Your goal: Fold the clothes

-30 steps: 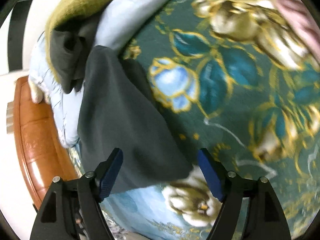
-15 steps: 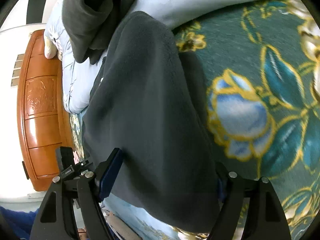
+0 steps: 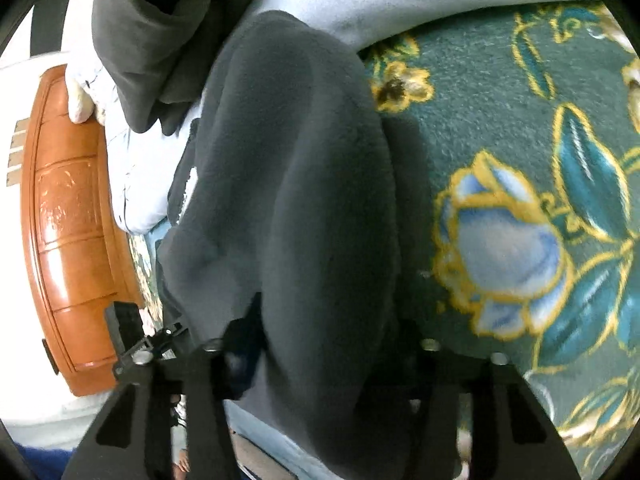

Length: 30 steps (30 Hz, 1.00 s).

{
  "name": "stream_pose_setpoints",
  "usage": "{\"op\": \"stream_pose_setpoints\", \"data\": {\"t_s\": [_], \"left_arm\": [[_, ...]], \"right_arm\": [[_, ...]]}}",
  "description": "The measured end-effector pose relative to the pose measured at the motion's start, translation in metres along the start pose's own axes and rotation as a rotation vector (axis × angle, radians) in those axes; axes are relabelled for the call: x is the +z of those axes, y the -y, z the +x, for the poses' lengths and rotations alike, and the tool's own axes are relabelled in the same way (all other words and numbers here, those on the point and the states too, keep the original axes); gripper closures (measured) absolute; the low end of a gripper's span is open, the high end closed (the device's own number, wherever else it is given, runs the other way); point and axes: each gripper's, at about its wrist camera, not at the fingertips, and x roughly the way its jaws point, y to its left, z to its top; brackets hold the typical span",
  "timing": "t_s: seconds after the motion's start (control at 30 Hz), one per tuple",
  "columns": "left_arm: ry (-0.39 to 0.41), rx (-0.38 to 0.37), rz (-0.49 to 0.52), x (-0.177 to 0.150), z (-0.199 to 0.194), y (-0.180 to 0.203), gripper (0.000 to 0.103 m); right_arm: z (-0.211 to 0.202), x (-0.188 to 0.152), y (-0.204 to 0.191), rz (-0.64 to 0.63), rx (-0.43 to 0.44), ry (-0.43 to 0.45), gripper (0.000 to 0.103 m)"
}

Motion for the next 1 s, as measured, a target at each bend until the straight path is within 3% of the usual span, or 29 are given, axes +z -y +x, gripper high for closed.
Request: {"op": "stream_pose_setpoints", "data": {"t_s": [0.13,0.47,0.6,0.83,1.0], "left_arm": [[0.01,0.047,0.02,-0.004,-0.013,0.012,0.064],[0.037,0.047,0.13,-0.018,-0.069,0.071,0.066],[0.019,0.043,0.193,-0.034,-0.08,0.099,0.066],[-0.043,-0.013,0.349,-0.074,-0.085,0.154,0.066],[-0.087,-0.055,0.463,-0.101,-0.088,0.196,0.066]], "right_arm": [[-0.008,-0.012,-0.015,0.024,-0.05,0.02,0.072],[-0.057,-0.074,-0.049,0.04,0.011,0.072,0.077],[-0.076,-0.109,-0.057,0.086,0.04,0.093,0.077],[-0.115,-0.198,-0.045,0.169,0.08,0.148,0.077],[-0.156,-0.256,-0.022,0.235,0.096,0.243,0.077]]}}
